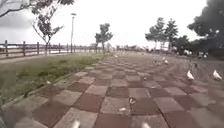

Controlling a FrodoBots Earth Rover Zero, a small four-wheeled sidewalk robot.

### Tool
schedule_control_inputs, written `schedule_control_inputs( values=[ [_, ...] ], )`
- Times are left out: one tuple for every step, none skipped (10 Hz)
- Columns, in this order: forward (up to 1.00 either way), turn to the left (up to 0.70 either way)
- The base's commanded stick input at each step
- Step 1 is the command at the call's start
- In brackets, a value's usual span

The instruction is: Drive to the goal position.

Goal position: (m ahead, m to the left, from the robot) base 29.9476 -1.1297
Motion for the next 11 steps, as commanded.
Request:
schedule_control_inputs(
  values=[
    [0.7, 0.0],
    [0.7, 0.0],
    [0.7, 0.0],
    [0.7, 0.0],
    [0.7, 0.0],
    [0.7, 0.0],
    [0.7, 0.0],
    [0.7, 0.0],
    [0.7, 0.0],
    [0.7, 0.0],
    [0.7, 0.0]
  ],
)
